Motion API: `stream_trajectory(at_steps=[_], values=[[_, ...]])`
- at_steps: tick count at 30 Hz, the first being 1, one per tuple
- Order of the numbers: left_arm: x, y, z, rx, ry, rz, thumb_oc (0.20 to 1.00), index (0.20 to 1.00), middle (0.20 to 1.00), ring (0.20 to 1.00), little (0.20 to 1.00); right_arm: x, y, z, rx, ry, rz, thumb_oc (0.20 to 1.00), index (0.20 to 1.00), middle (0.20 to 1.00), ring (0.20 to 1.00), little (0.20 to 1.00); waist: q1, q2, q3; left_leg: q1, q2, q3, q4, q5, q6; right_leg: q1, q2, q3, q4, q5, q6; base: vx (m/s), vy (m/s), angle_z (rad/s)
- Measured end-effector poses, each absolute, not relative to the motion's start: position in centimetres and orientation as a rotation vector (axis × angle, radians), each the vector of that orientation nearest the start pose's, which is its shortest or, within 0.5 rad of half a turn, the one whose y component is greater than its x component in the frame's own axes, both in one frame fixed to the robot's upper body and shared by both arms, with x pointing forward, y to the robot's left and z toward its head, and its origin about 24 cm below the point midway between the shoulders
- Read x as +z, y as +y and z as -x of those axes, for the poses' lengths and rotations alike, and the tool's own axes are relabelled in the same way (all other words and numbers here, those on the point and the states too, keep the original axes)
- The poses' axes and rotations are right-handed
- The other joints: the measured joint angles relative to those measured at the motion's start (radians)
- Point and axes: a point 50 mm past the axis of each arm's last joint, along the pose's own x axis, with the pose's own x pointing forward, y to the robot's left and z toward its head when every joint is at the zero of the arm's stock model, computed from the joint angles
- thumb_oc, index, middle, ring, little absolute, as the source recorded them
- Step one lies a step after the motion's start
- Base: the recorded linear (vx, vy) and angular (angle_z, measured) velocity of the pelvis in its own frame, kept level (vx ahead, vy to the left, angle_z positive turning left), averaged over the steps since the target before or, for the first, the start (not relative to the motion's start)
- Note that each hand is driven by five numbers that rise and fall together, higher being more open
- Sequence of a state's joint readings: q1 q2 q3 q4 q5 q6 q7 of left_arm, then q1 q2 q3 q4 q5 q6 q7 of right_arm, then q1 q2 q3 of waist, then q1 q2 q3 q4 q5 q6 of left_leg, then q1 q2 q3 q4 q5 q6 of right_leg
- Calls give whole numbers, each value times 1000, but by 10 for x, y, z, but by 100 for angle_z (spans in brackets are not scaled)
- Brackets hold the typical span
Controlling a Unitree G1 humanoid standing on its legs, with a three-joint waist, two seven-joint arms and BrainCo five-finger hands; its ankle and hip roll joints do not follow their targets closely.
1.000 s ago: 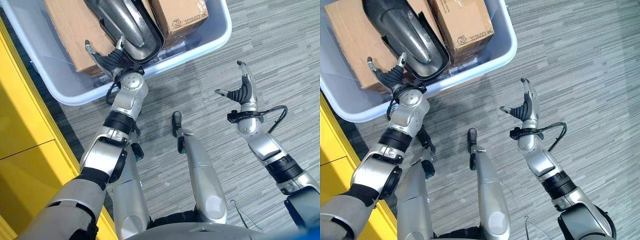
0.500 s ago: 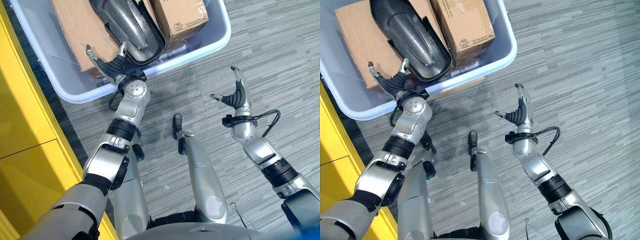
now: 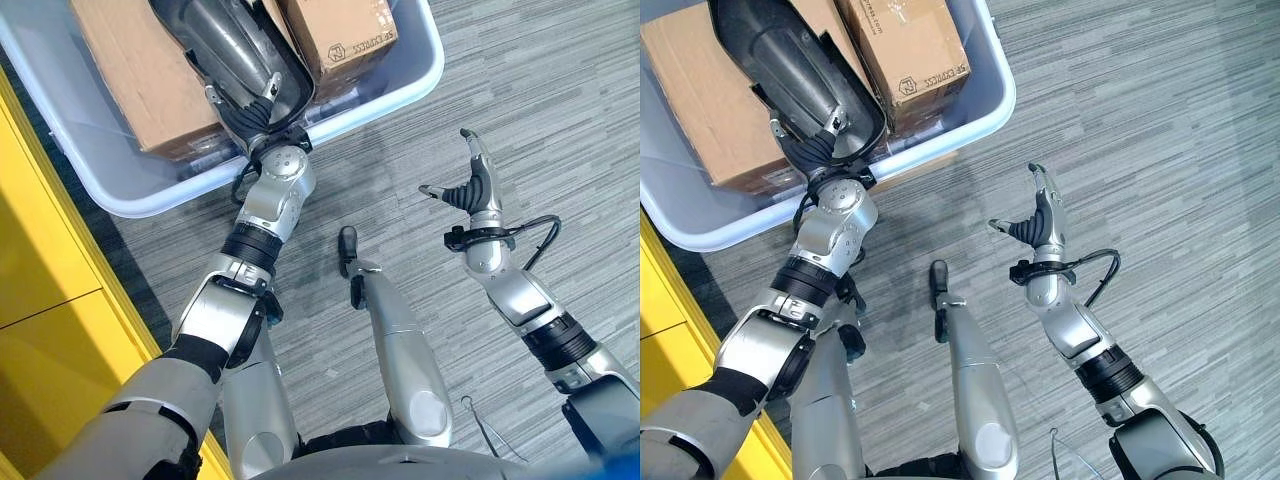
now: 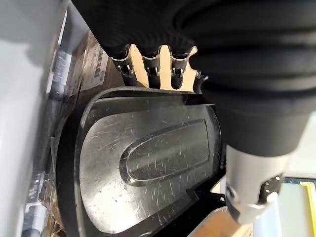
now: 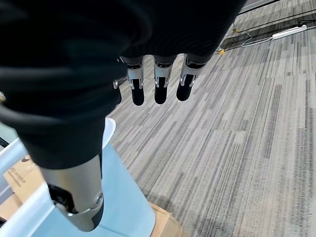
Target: Move parts from the plastic box to the shelf.
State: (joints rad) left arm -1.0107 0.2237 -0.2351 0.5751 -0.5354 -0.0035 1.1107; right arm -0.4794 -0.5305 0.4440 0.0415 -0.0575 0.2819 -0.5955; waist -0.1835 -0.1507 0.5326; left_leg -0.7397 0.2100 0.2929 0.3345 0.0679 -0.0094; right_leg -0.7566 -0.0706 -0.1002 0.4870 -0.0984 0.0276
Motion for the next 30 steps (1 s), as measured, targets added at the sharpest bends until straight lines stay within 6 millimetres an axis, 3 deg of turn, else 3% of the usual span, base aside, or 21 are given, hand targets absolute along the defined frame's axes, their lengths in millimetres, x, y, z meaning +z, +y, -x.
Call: stream_trajectory(at_steps=[8,11,16,22,25,30], values=[[221,144,-382,853,-175,344,1000,1000,1000,1000,1000,134,-163,-326,-268,-245,661,1000,1000,1000,1000,1000,1,0,0,-28,2,-9,24,-9,-1,-13,3,-5,3,3,-5,3,-50,0],[236,143,-384,877,-197,350,1000,1000,1000,1000,1000,141,-159,-329,-261,-259,640,1000,1000,1000,1000,1000,6,-6,-4,-77,8,-31,54,-10,0,-44,4,-20,16,2,-5,13,-71,8],[239,144,-386,905,-162,196,1000,1000,1000,1000,1000,139,-161,-331,-273,-236,609,1000,1000,1000,1000,1000,6,-31,-20,-98,10,-31,56,-16,-7,-70,2,-20,22,-8,-2,22,-35,1],[249,137,-389,925,-155,17,1000,1000,1000,1000,1000,143,-165,-332,-292,-239,617,1000,1000,1000,1000,1000,12,-31,-21,-139,15,-27,74,-18,-9,-126,-1,-12,61,-21,-5,0,0,0],[262,125,-388,898,-196,9,1000,1000,1000,1000,1000,144,-172,-333,-312,-228,631,1000,1000,1000,1000,1000,16,-31,-21,-175,15,-27,86,-17,-12,-175,-2,-5,89,-27,-7,8,-47,-4],[265,123,-387,890,-186,-9,1000,1000,1000,1000,1000,146,-175,-334,-329,-216,636,1000,1000,1000,1000,1000,26,-31,-21,-189,17,-30,85,-17,-13,-199,-1,-5,93,-26,-6,8,-65,-3]])
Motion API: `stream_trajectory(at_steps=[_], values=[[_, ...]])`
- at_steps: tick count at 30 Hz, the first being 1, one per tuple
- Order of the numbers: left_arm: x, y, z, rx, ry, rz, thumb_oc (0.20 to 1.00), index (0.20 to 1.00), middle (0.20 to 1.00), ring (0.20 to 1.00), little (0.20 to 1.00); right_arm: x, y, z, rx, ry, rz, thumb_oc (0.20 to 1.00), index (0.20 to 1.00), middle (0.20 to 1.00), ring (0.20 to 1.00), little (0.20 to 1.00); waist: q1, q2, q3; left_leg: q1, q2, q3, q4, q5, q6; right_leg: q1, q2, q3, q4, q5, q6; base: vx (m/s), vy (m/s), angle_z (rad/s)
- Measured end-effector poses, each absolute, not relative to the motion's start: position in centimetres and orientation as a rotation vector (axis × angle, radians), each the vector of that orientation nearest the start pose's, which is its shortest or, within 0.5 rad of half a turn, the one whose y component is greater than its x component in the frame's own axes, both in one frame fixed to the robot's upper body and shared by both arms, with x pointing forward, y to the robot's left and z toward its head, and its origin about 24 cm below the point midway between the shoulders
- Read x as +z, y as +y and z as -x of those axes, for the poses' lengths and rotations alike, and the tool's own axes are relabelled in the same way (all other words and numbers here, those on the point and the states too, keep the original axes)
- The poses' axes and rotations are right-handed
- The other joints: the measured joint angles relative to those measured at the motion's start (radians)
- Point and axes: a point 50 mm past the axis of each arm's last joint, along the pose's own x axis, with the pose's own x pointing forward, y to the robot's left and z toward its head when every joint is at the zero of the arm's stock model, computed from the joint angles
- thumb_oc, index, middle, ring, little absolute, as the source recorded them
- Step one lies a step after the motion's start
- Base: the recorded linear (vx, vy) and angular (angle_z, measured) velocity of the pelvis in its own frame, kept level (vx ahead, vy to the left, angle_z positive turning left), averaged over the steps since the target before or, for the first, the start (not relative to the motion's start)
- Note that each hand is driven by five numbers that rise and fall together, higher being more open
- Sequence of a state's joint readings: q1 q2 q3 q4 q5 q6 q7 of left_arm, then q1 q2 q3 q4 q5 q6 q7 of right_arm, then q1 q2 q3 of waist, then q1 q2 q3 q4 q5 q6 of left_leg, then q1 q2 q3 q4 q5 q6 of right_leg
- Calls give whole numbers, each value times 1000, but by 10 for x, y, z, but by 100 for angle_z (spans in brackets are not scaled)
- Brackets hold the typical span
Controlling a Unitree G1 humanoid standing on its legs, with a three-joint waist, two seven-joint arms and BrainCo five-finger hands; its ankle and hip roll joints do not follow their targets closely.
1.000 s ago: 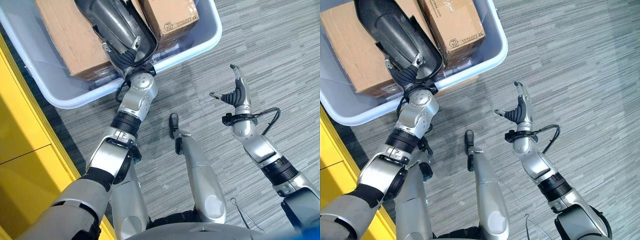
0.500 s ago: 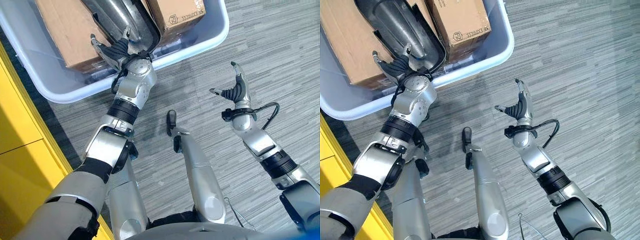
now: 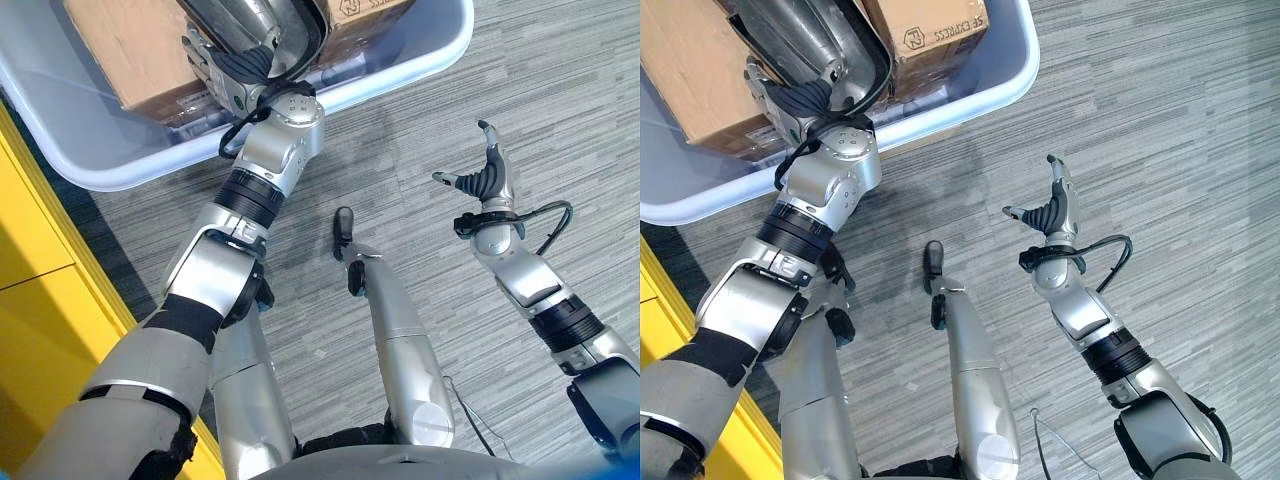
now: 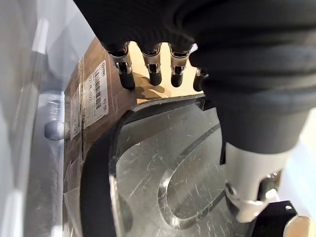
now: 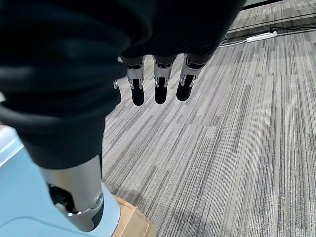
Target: Move parts from the plastic box to the shelf.
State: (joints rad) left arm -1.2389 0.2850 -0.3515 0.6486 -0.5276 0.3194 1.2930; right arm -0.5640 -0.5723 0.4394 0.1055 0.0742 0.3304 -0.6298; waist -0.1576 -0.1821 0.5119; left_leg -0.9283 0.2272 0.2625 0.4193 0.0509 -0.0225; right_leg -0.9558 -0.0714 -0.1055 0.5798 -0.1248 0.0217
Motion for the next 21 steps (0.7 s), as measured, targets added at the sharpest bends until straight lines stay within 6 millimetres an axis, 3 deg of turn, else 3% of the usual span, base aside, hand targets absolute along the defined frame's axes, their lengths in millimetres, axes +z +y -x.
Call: stream_trajectory(at_steps=[4,5,8,11,12,13,14,17,21], values=[[281,121,-386,887,-211,11,1000,1000,1000,1000,1000,150,-174,-337,-312,-215,623,1000,1000,1000,1000,1000,8,-6,-4,-35,-1,-6,4,0,-1,-34,-1,1,0,3,4,10,-96,-7],[295,119,-384,888,-246,22,1000,1000,1000,1000,1000,151,-179,-337,-320,-215,641,1000,1000,1000,1000,1000,12,-8,-5,-72,0,-31,10,3,-6,-60,-4,-18,1,4,5,8,-92,-6],[306,128,-383,916,-263,48,1000,1000,1000,1000,1000,152,-180,-337,-321,-213,648,1000,1000,1000,1000,1000,6,-19,-13,-102,-10,-51,20,-9,-18,-84,-18,-34,-21,13,21,3,-69,-26],[310,125,-382,911,-277,24,1000,1000,1000,1000,1000,146,-181,-335,-316,-188,635,1000,1000,1000,1000,1000,1,-19,-15,-106,-25,-50,-5,-15,-30,-84,-36,-47,-52,21,33,-2,-53,-4],[312,125,-382,911,-277,14,693,693,693,693,693,145,-181,-335,-315,-185,635,1000,1000,1000,1000,1000,0,-20,-15,-118,-32,-54,31,-26,-42,-84,-42,-50,-59,23,33,-4,-23,-3],[310,125,-382,913,-265,1,501,501,501,501,501,146,-181,-335,-316,-187,634,1000,1000,1000,1000,1000,4,-20,-16,-127,-31,-67,113,-39,-33,-84,-43,-52,-49,33,25,-2,-13,-14],[308,125,-383,916,-251,-20,200,200,200,200,200,146,-182,-335,-319,-189,635,1000,1000,1000,1000,1000,6,-17,-20,-118,-35,-78,110,-76,0,-85,-41,-46,-47,39,36,-1,-4,-11],[303,118,-383,901,-247,-91,200,200,200,200,200,137,-184,-331,-316,-161,639,1000,1000,1000,1000,1000,4,-20,-36,-118,-40,-71,77,-66,-16,-86,-43,-43,-62,45,44,-4,0,20],[300,119,-384,899,-235,-147,200,200,200,200,200,142,-182,-333,-316,-181,634,1000,1000,1000,1000,1000,12,-29,-45,-118,-40,-69,72,-65,-17,-86,-43,-43,-62,45,44,-3,5,6]])
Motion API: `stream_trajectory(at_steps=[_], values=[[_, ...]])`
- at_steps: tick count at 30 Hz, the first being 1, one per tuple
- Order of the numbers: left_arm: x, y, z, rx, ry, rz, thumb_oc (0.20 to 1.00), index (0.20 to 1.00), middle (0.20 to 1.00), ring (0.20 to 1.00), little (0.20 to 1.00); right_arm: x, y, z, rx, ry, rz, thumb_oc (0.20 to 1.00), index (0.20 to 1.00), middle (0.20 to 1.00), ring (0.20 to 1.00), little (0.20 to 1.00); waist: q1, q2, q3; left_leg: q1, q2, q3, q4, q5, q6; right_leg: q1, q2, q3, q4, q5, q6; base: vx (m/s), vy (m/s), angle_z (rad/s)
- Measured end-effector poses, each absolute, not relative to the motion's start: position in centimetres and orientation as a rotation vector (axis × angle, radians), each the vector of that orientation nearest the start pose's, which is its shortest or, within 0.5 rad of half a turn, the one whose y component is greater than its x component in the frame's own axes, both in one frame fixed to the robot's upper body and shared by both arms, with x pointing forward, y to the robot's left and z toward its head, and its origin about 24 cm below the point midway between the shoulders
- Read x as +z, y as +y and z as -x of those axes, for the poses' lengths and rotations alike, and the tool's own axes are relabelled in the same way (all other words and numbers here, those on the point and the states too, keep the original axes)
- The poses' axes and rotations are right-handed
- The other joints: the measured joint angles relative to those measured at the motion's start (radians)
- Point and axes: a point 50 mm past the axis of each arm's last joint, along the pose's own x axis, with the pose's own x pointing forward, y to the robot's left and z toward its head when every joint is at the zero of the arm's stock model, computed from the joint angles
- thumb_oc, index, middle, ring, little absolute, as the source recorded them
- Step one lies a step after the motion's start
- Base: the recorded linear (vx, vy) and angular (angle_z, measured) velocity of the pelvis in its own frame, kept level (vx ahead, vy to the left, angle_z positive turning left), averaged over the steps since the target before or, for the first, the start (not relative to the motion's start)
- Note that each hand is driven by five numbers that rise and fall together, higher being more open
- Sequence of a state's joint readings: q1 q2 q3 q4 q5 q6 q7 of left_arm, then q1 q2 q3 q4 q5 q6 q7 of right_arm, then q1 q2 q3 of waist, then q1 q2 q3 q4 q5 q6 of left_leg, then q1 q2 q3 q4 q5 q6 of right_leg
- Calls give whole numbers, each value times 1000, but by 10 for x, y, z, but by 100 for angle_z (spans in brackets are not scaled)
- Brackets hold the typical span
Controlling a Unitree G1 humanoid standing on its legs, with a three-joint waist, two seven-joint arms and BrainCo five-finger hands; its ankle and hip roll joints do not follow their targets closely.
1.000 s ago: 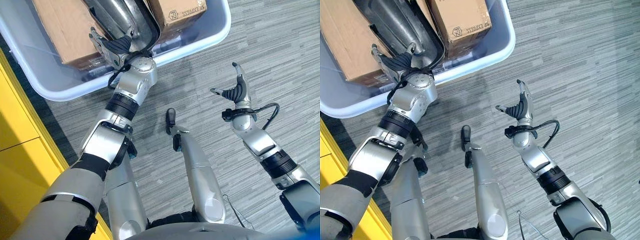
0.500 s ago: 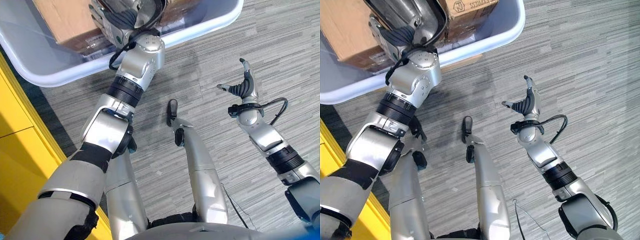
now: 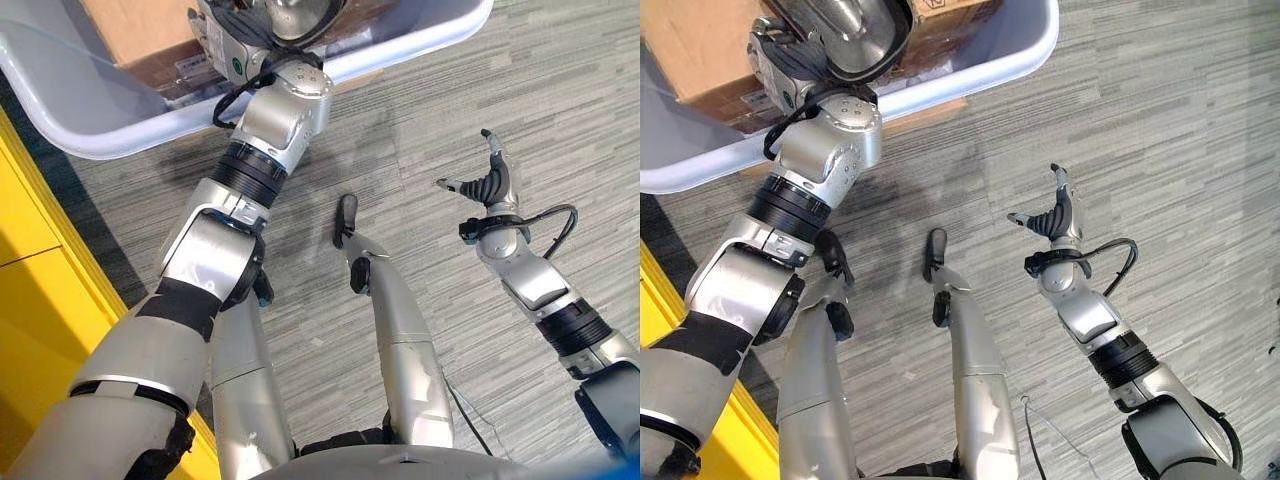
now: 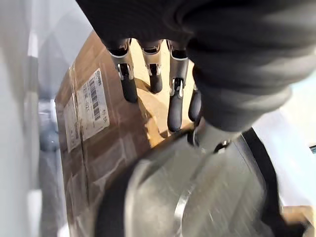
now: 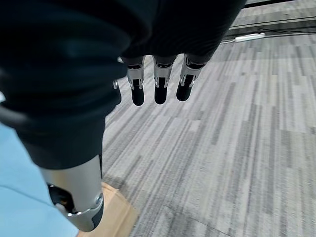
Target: Move parts from the plastic box to the shelf.
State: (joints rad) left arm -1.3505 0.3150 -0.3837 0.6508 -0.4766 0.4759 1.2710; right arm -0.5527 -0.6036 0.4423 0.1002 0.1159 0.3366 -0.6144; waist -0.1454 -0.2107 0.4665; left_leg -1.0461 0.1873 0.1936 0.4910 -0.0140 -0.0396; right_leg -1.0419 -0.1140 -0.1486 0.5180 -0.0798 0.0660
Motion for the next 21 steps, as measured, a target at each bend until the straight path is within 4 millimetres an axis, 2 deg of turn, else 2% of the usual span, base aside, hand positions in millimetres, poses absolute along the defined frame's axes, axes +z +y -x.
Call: stream_trajectory(at_steps=[3,21], values=[[298,119,-387,848,-246,-212,200,200,200,200,200,143,-182,-333,-314,-185,632,1000,1000,1000,1000,1000,0,-3,-4,0,1,2,1,0,0,0,0,0,-2,0,0,0,0,-2],[296,120,-388,837,-263,-200,200,200,200,200,200,142,-182,-332,-314,-183,637,1000,1000,1000,1000,1000,-1,-9,-8,0,6,2,9,0,0,4,3,0,3,0,0,0,0,0]])
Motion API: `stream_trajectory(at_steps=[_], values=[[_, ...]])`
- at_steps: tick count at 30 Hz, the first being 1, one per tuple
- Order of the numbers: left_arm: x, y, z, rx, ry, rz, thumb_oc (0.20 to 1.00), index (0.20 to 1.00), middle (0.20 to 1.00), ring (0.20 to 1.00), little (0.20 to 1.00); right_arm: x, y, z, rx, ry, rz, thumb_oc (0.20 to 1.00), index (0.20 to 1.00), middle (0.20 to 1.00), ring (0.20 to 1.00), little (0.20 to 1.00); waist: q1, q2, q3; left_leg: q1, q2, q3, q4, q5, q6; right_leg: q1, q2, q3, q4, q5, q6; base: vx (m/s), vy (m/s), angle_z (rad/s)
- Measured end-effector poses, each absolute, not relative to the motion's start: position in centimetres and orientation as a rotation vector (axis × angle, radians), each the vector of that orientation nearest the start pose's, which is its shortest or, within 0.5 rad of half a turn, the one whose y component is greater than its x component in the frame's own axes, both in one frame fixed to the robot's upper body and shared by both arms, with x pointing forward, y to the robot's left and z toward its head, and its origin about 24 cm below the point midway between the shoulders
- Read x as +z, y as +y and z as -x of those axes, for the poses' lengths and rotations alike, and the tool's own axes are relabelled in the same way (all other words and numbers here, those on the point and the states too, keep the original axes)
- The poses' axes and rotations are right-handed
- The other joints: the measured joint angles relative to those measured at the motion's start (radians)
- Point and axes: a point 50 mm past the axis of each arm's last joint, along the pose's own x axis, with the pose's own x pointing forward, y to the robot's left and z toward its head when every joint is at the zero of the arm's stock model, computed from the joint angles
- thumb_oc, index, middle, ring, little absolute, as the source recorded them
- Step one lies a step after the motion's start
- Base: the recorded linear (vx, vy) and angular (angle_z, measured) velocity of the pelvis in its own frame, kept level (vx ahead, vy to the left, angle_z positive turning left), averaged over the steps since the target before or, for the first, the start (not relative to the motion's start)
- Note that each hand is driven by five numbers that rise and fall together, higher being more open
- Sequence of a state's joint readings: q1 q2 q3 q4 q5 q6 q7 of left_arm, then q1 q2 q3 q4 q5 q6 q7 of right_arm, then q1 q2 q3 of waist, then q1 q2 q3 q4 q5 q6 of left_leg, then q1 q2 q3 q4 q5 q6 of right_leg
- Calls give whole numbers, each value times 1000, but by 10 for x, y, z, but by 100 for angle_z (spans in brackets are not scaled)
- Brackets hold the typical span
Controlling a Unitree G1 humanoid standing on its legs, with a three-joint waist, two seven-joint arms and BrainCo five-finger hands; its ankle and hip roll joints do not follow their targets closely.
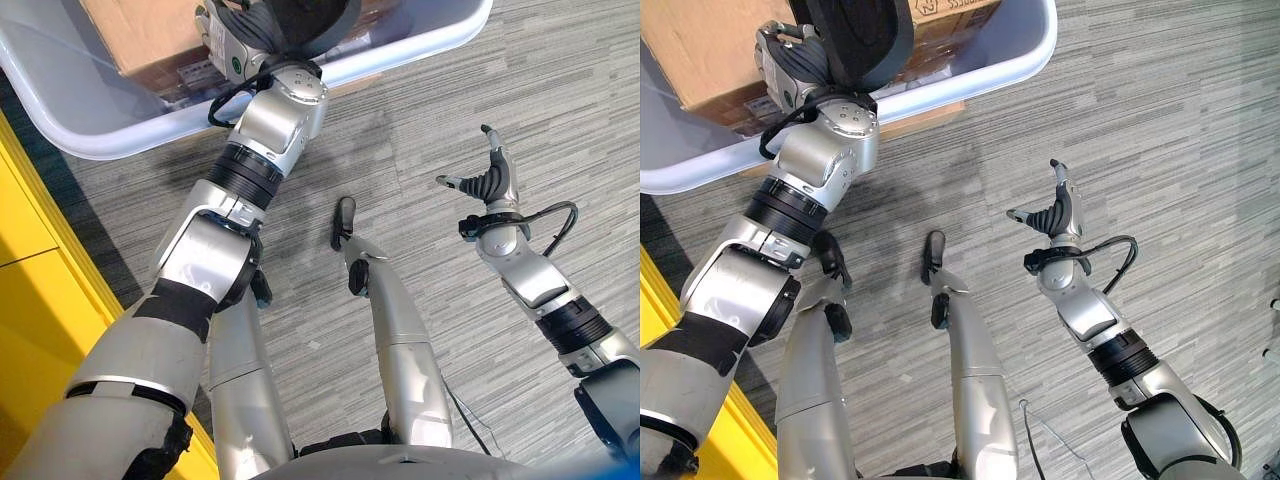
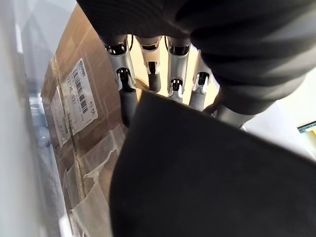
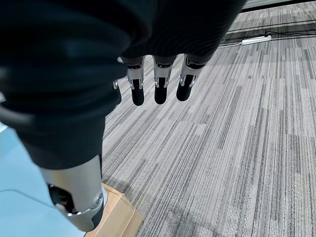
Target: Move parts from the plastic box to the shelf.
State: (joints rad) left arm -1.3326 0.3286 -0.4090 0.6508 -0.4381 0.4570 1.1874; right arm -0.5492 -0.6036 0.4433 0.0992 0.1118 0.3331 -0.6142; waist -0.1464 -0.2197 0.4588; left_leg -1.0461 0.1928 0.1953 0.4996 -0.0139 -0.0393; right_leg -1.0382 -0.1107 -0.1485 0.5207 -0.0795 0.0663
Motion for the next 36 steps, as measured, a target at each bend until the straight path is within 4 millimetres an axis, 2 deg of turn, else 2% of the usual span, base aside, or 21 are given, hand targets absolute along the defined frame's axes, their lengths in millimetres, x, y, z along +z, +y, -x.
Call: stream_trajectory(at_steps=[6,7,10,13,14,15,17,20,23,25,27,31,36], values=[[287,131,-390,809,-317,-187,200,200,200,200,200,142,-181,-332,-311,-185,636,1000,1000,1000,1000,1000,-11,-4,-1,23,1,0,13,-2,6,25,0,2,12,7,-1,-2,32,1],[278,139,-392,811,-328,-200,200,200,200,200,200,142,-180,-332,-309,-190,639,1000,1000,1000,1000,1000,-23,-7,0,50,1,6,25,-7,14,48,1,9,17,19,-15,-11,87,-1],[258,154,-394,855,-292,-199,200,200,200,200,200,141,-176,-332,-299,-200,635,1000,1000,1000,1000,1000,-32,-9,-1,110,-1,19,24,-17,28,102,3,25,15,21,-28,-13,88,-10],[236,171,-394,923,-249,-225,200,200,200,200,200,135,-170,-329,-289,-203,646,1000,1000,1000,1000,1000,-41,-9,0,180,-2,40,0,-21,28,159,0,28,3,19,-37,-10,114,-3],[236,171,-394,923,-249,-225,200,200,200,200,200,135,-170,-329,-289,-203,646,1000,1000,1000,1000,1000,-41,-9,0,180,-2,40,0,-21,28,159,0,28,3,19,-37,-16,190,-4],[214,193,-391,990,-196,-240,200,200,200,200,200,131,-168,-327,-270,-206,675,1000,1000,1000,1000,1000,-38,0,8,246,-6,53,-31,-18,25,211,-3,30,-10,17,-40,-14,147,-4],[202,219,-386,1069,-156,-238,200,200,200,200,200,125,-168,-323,-255,-205,691,1000,1000,1000,1000,1000,-31,9,16,322,-14,71,-71,-9,24,264,-5,37,-22,17,-43,-15,169,-5],[210,246,-380,1145,-163,-222,200,200,200,200,200,122,-172,-317,-253,-212,710,1000,1000,1000,1000,1000,-28,42,39,385,-28,78,-107,2,24,317,-13,43,-34,16,-44,-7,155,2],[220,262,-375,1194,-209,-170,200,200,200,200,200,118,-175,-310,-238,-213,725,1000,1000,1000,1000,1000,-20,72,52,458,-38,96,-139,7,23,371,-17,52,-43,14,-43,7,88,-7],[228,265,-374,1184,-253,-159,200,200,200,200,200,117,-178,-305,-222,-224,746,1000,1000,1000,1000,1000,-24,77,53,489,-37,98,-153,11,21,398,-14,52,-51,13,-44,-2,62,-4],[232,258,-374,1138,-288,-137,200,200,200,200,200,114,-179,-300,-211,-230,739,1000,1000,1000,1000,1000,-25,84,58,517,-37,100,-169,19,15,418,-11,52,-53,12,-46,0,72,-4],[215,261,-371,1113,-283,-169,200,200,200,200,200,113,-177,-298,-191,-256,759,1000,1000,1000,1000,1000,-24,110,69,594,-35,112,-205,26,5,474,-3,59,-60,5,-55,4,50,-8],[211,260,-371,1078,-280,-140,200,200,200,200,200,115,-182,-297,-173,-276,803,1000,1000,1000,1000,1000,-19,145,76,622,-24,111,-220,39,-7,494,9,53,-51,-4,-68,-23,37,-1]])
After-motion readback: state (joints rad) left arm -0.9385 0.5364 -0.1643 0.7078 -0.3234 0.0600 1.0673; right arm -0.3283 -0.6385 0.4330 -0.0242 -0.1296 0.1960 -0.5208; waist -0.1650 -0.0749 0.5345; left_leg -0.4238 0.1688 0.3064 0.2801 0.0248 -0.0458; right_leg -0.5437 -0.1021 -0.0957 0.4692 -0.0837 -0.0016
